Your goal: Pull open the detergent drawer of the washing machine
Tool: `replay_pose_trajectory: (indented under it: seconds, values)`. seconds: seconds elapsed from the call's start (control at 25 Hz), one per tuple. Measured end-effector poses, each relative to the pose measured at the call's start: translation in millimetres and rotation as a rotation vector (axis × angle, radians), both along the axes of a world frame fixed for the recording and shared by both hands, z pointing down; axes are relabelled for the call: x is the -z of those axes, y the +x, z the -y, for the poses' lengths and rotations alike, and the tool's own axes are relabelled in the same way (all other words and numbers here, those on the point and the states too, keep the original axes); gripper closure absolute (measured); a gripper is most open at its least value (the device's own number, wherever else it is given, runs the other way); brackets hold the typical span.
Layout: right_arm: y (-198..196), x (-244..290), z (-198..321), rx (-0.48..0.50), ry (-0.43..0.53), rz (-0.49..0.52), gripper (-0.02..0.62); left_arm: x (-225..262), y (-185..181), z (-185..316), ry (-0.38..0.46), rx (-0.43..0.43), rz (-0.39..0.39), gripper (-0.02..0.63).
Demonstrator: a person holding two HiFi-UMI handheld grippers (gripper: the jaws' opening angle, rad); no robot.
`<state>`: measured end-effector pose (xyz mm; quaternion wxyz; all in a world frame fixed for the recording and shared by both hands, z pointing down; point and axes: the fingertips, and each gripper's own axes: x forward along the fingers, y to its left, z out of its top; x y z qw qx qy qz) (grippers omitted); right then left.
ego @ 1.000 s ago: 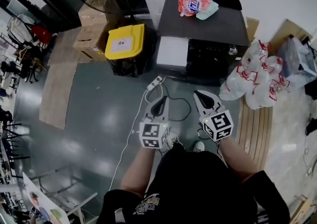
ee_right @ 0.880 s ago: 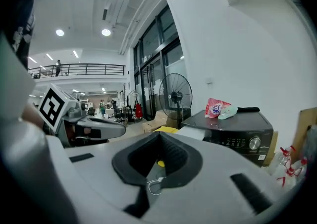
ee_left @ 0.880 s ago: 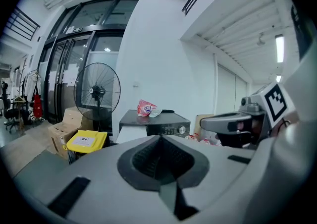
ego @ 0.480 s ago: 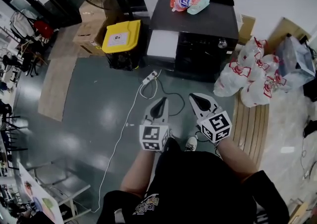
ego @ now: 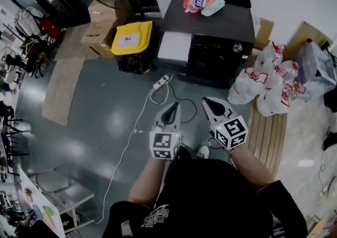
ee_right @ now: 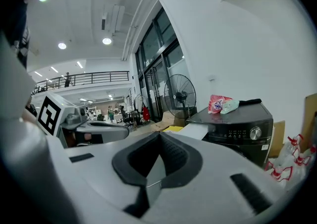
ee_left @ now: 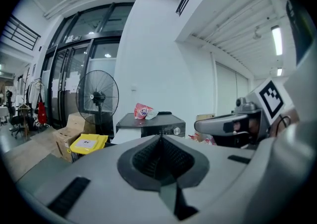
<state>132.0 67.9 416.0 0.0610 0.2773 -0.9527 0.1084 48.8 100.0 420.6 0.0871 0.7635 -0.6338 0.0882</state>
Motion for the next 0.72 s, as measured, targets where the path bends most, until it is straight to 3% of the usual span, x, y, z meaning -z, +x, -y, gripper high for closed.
replay_pose_trajectory:
  seconds: [0.72]
  values:
    - [-6.0, -1.1, -2.3, 0.018, 0.005, -0.005, 0.591, -0.8, -4.4, -5.4, 0.011, 0.015, 0.006, 0.594]
